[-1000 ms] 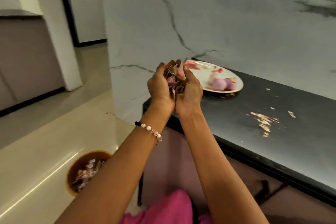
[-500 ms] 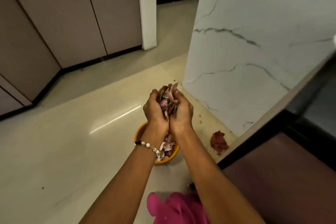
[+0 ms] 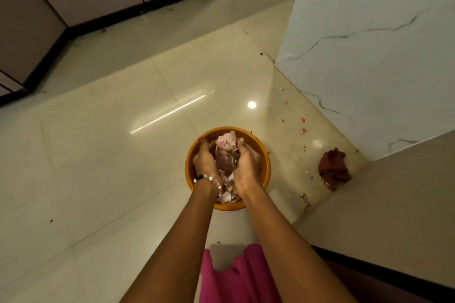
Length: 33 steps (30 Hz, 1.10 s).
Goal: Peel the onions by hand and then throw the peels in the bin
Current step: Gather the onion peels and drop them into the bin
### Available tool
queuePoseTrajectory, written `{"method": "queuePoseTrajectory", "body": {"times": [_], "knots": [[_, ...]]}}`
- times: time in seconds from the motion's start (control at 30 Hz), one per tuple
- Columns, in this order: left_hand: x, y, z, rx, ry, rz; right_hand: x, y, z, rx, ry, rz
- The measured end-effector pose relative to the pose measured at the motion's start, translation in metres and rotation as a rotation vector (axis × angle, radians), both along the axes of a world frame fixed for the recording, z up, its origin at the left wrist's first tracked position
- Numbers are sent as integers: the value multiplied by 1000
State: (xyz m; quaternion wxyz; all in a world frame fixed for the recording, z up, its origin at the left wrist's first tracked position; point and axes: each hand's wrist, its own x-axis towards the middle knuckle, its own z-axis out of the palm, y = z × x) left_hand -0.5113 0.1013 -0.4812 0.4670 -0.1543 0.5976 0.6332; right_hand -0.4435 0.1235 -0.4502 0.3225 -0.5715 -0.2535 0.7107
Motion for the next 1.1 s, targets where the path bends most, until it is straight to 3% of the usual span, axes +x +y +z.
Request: {"method": "queuePoseTrajectory", "body": {"times": [0.27,0.4,0.53,0.67,0.77,0.97,1.1], "knots": [[-7,-22,-27,-206,180,-61,31,9,-26,-68,-143,-53],[-2,-33,-6,-284,384,-199,35,3,-7,-54,-190,-72],[-3,-37,28,-290,468,-244,36,-5,26,66,-262,-41],[4,-44,89,-234,516,-204,40,-18,95,358,-472,60],[12,-50,147,-143,549,-197,51,-30,159,569,-514,121],[39,-61,293,182,799,-259,90,-63,305,885,-389,135],[87,-75,395,414,904,-278,148,-100,401,1062,-244,33]]}}
